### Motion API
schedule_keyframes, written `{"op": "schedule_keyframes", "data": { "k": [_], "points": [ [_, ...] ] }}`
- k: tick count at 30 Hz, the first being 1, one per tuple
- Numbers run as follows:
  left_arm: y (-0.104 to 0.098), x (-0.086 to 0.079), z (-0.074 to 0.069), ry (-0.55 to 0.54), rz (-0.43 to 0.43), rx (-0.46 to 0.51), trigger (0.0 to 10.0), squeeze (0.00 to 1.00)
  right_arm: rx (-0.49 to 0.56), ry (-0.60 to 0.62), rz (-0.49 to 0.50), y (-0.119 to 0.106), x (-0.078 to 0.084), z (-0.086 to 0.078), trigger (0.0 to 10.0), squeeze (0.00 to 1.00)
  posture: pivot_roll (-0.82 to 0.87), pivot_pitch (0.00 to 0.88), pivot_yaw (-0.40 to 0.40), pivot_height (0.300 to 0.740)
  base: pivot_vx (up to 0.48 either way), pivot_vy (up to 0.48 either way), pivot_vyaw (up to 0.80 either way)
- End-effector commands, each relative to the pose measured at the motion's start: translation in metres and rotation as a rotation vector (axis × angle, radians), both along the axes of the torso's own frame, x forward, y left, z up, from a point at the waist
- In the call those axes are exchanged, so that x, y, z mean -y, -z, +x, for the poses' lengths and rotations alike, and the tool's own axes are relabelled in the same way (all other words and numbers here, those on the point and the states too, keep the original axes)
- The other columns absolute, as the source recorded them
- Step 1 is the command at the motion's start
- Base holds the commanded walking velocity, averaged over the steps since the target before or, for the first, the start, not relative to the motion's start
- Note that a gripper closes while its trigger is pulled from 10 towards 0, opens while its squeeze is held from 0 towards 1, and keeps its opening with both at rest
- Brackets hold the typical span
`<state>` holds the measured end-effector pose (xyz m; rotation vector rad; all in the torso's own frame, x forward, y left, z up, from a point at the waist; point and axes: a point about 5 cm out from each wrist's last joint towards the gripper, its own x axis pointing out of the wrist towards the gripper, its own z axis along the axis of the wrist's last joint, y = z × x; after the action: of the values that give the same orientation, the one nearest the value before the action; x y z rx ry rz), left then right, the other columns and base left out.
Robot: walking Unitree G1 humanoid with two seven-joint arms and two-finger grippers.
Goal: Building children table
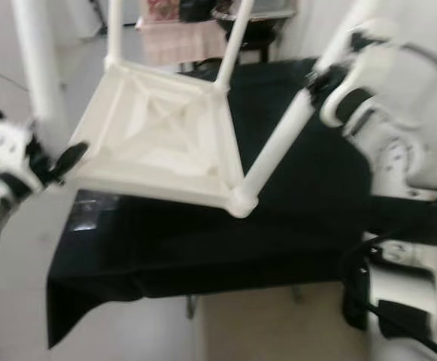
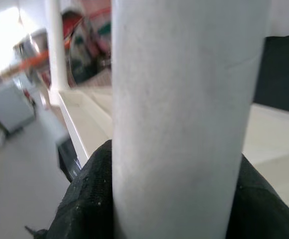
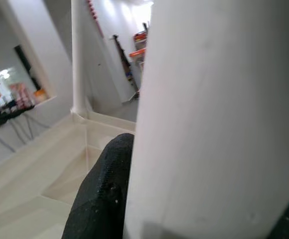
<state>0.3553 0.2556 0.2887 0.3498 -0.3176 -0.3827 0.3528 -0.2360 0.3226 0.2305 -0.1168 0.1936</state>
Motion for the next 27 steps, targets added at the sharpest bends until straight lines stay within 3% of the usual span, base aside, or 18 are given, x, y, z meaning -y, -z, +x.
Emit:
{"op": "schedule_keyframes", "data": {
  "k": [1, 2, 4, 5, 7, 8, 10, 11, 12, 14, 16, 20, 21, 22, 23, 24, 25, 27],
  "points": [
    [-0.095, -0.018, -0.031, -0.01, -0.085, 0.401, 0.0, 0.0, -0.391, 0.203, -0.13, 0.078, 0.021, 0.002, 0.0, 0.0, -0.12, 0.034, 0.125, 0.74, 0.0, 0.0, 0.0],
    [-0.105, -0.016, -0.033, 0.009, -0.076, 0.415, 0.0, 0.0, -0.407, 0.202, -0.105, 0.082, 0.018, 0.003, 0.0, 0.0, -0.12, 0.034, 0.128, 0.74, 0.0, 0.0, 0.0],
    [-0.17, 0.03, -0.033, 0.192, 0.056, 0.501, 0.0, 0.0, -0.641, 0.094, 0.064, 0.14, -0.035, -0.006, 0.0, 0.0, -0.11, 0.037, 0.14, 0.74, 0.0, 0.0, 0.0],
    [-0.17, 0.03, -0.033, 0.192, 0.056, 0.501, 0.0, 0.0, -0.641, 0.094, 0.064, 0.14, -0.035, -0.006, 0.0, 0.0, -0.11, 0.037, 0.14, 0.74, 0.0, 0.0, 0.0],
    [-0.185, 0.044, -0.034, 0.24, 0.09, 0.519, 0.0, 0.0, -0.709, 0.06, 0.118, 0.156, -0.05, -0.012, 0.0, 0.0, -0.1, 0.041, 0.142, 0.74, 0.0, 0.0, 0.0],
    [-0.197, 0.063, -0.033, 0.308, 0.111, 0.526, 0.0, 0.0, -0.797, 0.038, 0.165, 0.178, -0.071, -0.02, 0.0, 0.0, -0.09, 0.052, 0.155, 0.74, 0.0, 0.0, 0.0],
    [-0.197, 0.063, -0.033, 0.308, 0.111, 0.526, 0.0, 0.0, -0.797, 0.038, 0.165, 0.178, -0.071, -0.02, 0.0, 0.0, -0.09, 0.052, 0.155, 0.74, 0.0, 0.0, 0.0],
    [-0.208, 0.087, -0.031, 0.392, 0.129, 0.527, 0.0, 0.0, -0.89, 0.034, 0.211, 0.199, -0.094, -0.032, 0.0, 0.0, -0.08, 0.07, 0.156, 0.74, 0.0, 0.0, 0.0],
    [-0.212, 0.134, -0.03, 0.587, 0.148, 0.49, 0.0, 0.0, -0.979, 0.04, 0.305, 0.22, -0.144, -0.046, 0.0, 0.0, -0.09, 0.109, 0.15, 0.74, 0.0, 0.0, 0.0],
    [-0.212, 0.134, -0.03, 0.587, 0.148, 0.49, 0.0, 0.0, -0.979, 0.04, 0.305, 0.22, -0.144, -0.046, 0.0, 0.0, -0.09, 0.109, 0.15, 0.74, 0.0, 0.0, 0.0],
    [-0.205, 0.155, -0.028, 0.689, 0.15, 0.451, 0.0, 0.0, -0.981, 0.059, 0.361, 0.222, -0.171, -0.041, 0.0, 0.0, -0.08, 0.131, 0.138, 0.74, 0.0, 0.0, 0.0],
    [-0.199, 0.166, -0.025, 0.733, 0.147, 0.419, 0.0, 0.0, -0.978, 0.111, 0.405, 0.224, -0.183, -0.033, 0.0, 0.0, -0.06, 0.155, 0.13, 0.74, 0.0, 0.0, 0.0],
    [-0.197, 0.171, -0.023, 0.756, 0.142, 0.396, 1.1, 0.0, -0.98, 0.137, 0.425, 0.227, -0.189, -0.03, 0.0, 0.0, -0.05, 0.169, 0.139, 0.74, 0.0, 0.0, 0.0],
    [-0.197, 0.171, -0.023, 0.756, 0.142, 0.396, 1.1, 0.0, -0.98, 0.137, 0.425, 0.227, -0.189, -0.03, 0.0, 0.0, -0.05, 0.169, 0.139, 0.74, 0.0, 0.0, 0.0],
    [-0.194, 0.173, -0.02, 0.764, 0.128, 0.367, 5.2, 0.65, -0.984, 0.151, 0.439, 0.229, -0.194, -0.027, 0.0, 0.0, -0.05, 0.169, 0.139, 0.74, 0.0, 0.0, 0.0],
    [-0.194, 0.173, -0.02, 0.764, 0.128, 0.367, 5.2, 0.65, -0.984, 0.151, 0.439, 0.229, -0.194, -0.027, 0.0, 0.0, -0.05, 0.169, 0.139, 0.74, 0.0, 0.0, 0.0],
    [-0.193, 0.175, -0.018, 0.776, 0.109, 0.336, 10.0, 1.0, -0.972, 0.153, 0.446, 0.23, -0.201, -0.022, 0.0, 0.0, -0.03, 0.196, 0.156, 0.74, 0.0, 0.0, 0.0],
    [-0.193, 0.176, -0.017, 0.777, 0.092, 0.326, 10.0, 1.0, -0.964, 0.147, 0.451, 0.229, -0.206, -0.019, 0.0, 0.0, -0.02, 0.204, 0.158, 0.74, 0.0, 0.0, 0.0]
  ]
}}
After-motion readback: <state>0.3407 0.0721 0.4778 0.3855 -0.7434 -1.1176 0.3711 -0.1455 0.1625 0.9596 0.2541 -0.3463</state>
